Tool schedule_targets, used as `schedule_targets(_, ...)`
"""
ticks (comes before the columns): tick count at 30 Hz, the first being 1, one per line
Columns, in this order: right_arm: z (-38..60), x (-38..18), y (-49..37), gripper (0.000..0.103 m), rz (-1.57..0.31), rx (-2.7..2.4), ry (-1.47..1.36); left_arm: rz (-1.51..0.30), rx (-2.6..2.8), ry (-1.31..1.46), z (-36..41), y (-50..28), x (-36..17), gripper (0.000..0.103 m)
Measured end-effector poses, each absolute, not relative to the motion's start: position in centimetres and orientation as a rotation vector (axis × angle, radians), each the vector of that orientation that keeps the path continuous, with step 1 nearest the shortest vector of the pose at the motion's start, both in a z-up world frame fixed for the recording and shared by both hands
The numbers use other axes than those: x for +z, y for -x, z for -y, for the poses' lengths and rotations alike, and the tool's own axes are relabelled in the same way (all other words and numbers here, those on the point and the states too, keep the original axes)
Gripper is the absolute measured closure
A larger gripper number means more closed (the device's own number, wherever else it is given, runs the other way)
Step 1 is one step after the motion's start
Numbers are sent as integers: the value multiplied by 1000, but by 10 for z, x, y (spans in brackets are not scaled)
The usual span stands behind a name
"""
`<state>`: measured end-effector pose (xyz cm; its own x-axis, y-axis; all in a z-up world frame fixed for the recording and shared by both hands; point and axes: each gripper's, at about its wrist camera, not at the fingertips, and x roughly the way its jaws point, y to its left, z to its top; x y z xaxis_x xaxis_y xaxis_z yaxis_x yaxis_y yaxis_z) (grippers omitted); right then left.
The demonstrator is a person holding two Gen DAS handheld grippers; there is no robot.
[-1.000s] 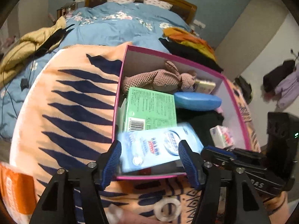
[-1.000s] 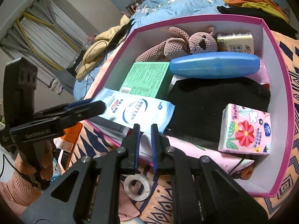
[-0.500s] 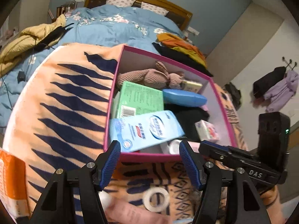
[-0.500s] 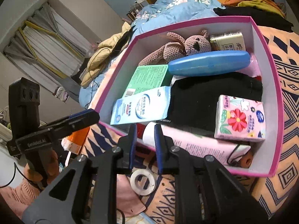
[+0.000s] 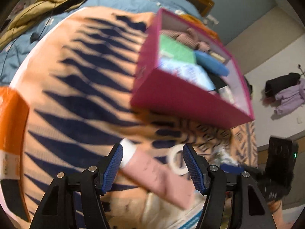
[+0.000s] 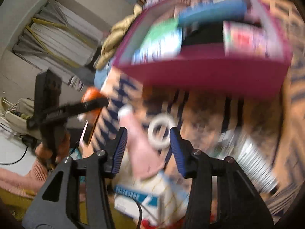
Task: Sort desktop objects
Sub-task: 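Move the right gripper back down to the pink cleanser tube, then close the right gripper on the pink cleanser tube and lift it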
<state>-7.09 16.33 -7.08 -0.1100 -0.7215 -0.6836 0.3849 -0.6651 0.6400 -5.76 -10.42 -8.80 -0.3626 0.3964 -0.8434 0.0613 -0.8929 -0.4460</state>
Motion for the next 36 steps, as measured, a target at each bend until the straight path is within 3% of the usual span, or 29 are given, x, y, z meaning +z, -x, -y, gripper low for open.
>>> schedule_targets(5,-152,-102,41,54,438,-1738,-1545,674,2334,1686,110,56,-107,36)
schedule_targets(8,-144,-109,32,54,431,-1709,-1589,634,2346,1697,105,57,-111,36)
schedule_targets(11,-138,-115,28,51,412,-1692,-1626,587,2358,1710,101,62,-114,28)
schedule_targets(22,-122,-129,23,51,396,-1663,-1648,457,2322,1789,88,64,-133,28)
schedule_targets(29,-134,-125,30,60,452,-1728,-1618,449,2306,1795,85,51,-131,27)
schedule_targets(36,-147,-120,43,60,485,-1802,-1591,528,2262,1810,89,36,-130,25)
